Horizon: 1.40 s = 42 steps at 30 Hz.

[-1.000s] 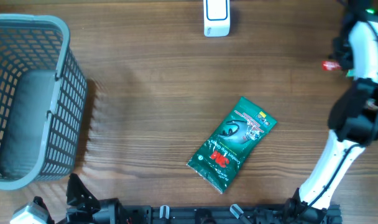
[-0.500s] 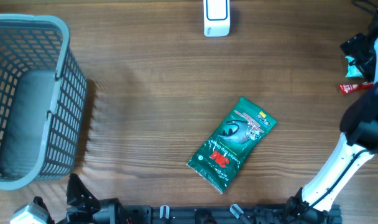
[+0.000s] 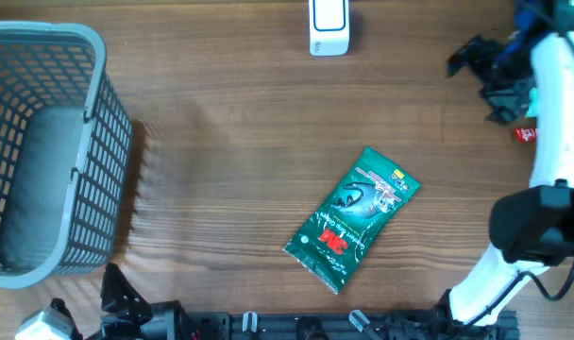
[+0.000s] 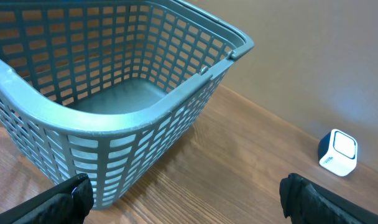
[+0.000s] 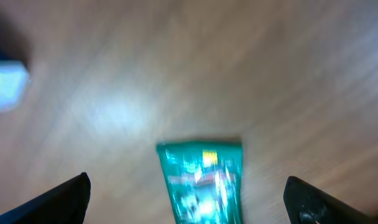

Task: Scan the item barcode
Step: 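Move the right gripper back over the green 3M glove pack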

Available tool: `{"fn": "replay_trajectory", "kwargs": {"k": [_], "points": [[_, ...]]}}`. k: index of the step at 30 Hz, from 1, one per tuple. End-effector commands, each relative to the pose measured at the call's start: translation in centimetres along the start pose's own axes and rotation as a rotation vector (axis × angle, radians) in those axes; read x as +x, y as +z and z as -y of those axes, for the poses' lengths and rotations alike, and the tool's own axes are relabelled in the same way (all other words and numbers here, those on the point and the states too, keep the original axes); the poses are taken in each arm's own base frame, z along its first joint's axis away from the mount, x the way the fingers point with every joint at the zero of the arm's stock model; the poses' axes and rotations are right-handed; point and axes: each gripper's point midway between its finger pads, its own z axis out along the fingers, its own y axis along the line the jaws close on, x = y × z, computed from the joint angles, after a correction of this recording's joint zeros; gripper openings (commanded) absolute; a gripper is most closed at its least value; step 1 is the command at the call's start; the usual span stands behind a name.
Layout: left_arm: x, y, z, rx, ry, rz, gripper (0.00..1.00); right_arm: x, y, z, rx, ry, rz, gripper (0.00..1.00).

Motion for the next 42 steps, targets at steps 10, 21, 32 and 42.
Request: {"fn": "replay_trajectory", "kwargs": {"k": [10,21,32,42], "points": [[-0.1,-0.1,0.2,0.013,-0.006,0.003,1.00,21.1,-0.7,-10.8,-0.162,-0.724,-0.264,1.00],[-0.1,-0.1,0.2,0.013,-0.006,0.003,1.00,30.0,-2.0,-12.0,-0.285,-0.954,-0.442,1.00],[-0.1,-0.1,0.2,0.013,-0.006,0.002,1.00,30.2,-2.0,-11.9,-0.296,-1.042,-0.427,1.00],[-0.1,-0.1,0.2,0.013,-0.006,0.003,1.00,28.6,-1.2,-11.6,-0.212,-0.980,-0.352,1.00]]}}
